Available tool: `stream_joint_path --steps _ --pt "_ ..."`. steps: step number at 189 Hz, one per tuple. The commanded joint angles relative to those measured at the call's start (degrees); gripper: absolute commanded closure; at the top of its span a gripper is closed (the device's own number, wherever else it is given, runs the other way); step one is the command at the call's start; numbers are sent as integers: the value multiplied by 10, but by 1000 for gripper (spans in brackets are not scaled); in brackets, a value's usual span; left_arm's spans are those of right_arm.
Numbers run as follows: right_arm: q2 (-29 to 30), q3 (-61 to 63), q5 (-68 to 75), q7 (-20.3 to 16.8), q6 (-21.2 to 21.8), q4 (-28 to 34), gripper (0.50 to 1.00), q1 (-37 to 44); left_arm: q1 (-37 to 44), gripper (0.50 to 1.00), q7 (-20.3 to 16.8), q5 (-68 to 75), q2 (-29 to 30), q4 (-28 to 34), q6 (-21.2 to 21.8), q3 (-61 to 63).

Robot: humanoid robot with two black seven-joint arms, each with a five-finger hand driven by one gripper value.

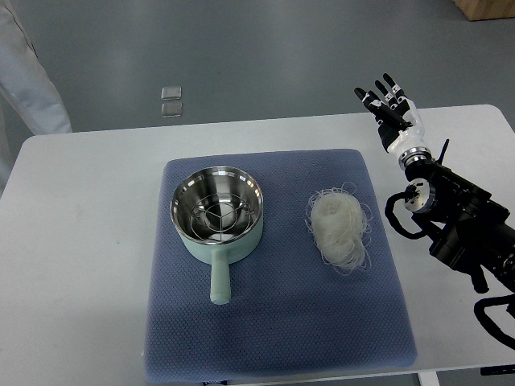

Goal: Put vermicelli into pot with right hand

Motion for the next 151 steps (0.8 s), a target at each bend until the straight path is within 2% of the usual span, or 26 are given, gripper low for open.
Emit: stream_joint_path --steps 1,151 --pt "0 -1 0 0 0 0 572 0 0 500 0 0 0 0 -1 1" --pt "-6 -1 0 1 0 0 572 1 -3 500 -4 0 0 0 1 -1"
